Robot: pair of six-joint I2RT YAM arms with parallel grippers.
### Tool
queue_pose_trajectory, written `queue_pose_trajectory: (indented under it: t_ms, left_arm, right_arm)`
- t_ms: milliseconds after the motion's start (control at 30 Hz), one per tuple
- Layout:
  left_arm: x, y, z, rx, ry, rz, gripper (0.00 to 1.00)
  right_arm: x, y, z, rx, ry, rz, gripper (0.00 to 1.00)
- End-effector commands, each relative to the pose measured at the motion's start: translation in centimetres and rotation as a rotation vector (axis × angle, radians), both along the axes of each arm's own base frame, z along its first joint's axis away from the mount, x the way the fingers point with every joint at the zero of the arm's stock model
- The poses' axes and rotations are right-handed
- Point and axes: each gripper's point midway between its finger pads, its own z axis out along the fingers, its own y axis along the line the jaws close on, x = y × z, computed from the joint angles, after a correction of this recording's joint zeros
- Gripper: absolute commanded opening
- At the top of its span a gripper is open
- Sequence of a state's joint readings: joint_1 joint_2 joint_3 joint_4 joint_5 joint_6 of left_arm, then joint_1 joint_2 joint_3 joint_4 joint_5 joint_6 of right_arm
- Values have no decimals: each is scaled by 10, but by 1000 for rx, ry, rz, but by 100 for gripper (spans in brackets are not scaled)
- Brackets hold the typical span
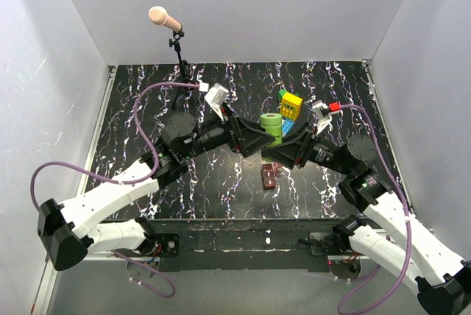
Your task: Sort the pills into containers
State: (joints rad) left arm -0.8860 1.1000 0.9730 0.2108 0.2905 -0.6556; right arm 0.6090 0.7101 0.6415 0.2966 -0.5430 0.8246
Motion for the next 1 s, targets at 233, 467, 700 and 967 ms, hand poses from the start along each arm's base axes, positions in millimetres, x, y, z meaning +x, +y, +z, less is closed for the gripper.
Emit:
queue_pose_trajectory:
  t_ms: [233,467,700,967]
  left_arm:
    - [-6,-36,12,-101,-16,-159,55]
    - [-4,-30,15,-101,-40,-119,0]
    - [1,-11,9,64,-68,-30,0]
    - [-19,13,-16,287,-72,-76,0]
  right_arm:
    - [1,-7,27,83,-89,-45,1]
    - [6,-6,18,38,-39,-62,2]
    - [9,-11,19,-42,-61,-100,77]
    - [7,-24,43,-133,-62,-147,86]
